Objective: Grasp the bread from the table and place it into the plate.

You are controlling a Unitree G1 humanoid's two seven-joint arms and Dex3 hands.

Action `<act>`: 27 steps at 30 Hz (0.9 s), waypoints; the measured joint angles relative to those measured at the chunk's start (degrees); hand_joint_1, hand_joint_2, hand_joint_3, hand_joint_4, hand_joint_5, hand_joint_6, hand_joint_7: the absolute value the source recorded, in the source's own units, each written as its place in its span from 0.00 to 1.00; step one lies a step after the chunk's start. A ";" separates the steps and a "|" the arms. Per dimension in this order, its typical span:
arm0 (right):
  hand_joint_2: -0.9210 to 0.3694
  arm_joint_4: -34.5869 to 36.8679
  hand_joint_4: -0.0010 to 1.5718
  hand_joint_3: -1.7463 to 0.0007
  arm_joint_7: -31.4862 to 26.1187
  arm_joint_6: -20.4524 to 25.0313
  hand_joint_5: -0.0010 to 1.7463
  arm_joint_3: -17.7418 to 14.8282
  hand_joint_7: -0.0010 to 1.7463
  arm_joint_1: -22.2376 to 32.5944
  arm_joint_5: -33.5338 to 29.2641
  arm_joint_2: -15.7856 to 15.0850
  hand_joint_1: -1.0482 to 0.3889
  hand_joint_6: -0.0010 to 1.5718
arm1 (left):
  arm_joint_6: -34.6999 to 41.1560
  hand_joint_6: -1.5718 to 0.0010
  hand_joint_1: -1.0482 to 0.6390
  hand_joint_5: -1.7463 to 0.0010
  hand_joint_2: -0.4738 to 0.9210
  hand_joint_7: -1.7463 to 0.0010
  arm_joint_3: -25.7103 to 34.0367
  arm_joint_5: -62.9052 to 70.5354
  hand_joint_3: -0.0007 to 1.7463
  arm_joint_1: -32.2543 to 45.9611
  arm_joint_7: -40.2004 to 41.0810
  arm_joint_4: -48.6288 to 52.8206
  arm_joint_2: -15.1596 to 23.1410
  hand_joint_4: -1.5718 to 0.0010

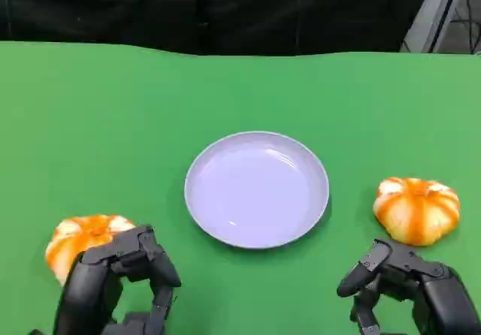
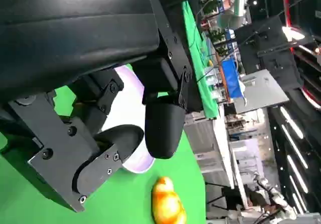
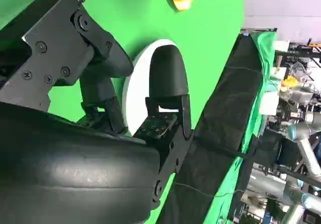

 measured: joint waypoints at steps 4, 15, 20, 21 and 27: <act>0.51 0.02 0.50 0.18 -0.08 0.00 0.88 0.10 0.74 -0.08 -0.27 0.00 0.75 0.53 | 0.00 0.41 0.56 0.06 0.55 0.15 0.05 -0.43 0.86 -0.27 -0.37 0.12 0.05 0.37; 0.50 0.18 0.50 0.19 -0.34 -0.10 0.88 0.33 0.73 -0.17 -0.47 0.01 0.75 0.54 | 0.06 0.43 0.55 0.04 0.57 0.14 0.17 -0.77 0.85 -0.46 -0.52 0.11 0.04 0.39; 0.50 -0.01 0.50 0.19 -0.33 0.06 0.89 0.35 0.73 -0.13 -0.47 0.02 0.76 0.54 | 0.05 0.43 0.57 0.15 0.58 0.28 0.21 -0.62 0.83 -0.46 -0.51 0.12 0.03 0.38; 0.50 -0.06 0.50 0.19 -0.33 0.07 0.88 0.36 0.73 -0.13 -0.47 0.02 0.76 0.54 | 0.05 0.43 0.57 0.19 0.60 0.35 0.26 -0.62 0.80 -0.46 -0.51 0.12 0.02 0.40; 0.49 -0.07 0.50 0.20 -0.33 0.08 0.88 0.41 0.73 -0.12 -0.47 0.01 0.75 0.54 | -0.34 0.56 0.47 0.48 0.83 0.83 1.48 3.33 0.32 -1.13 1.11 0.53 0.63 0.66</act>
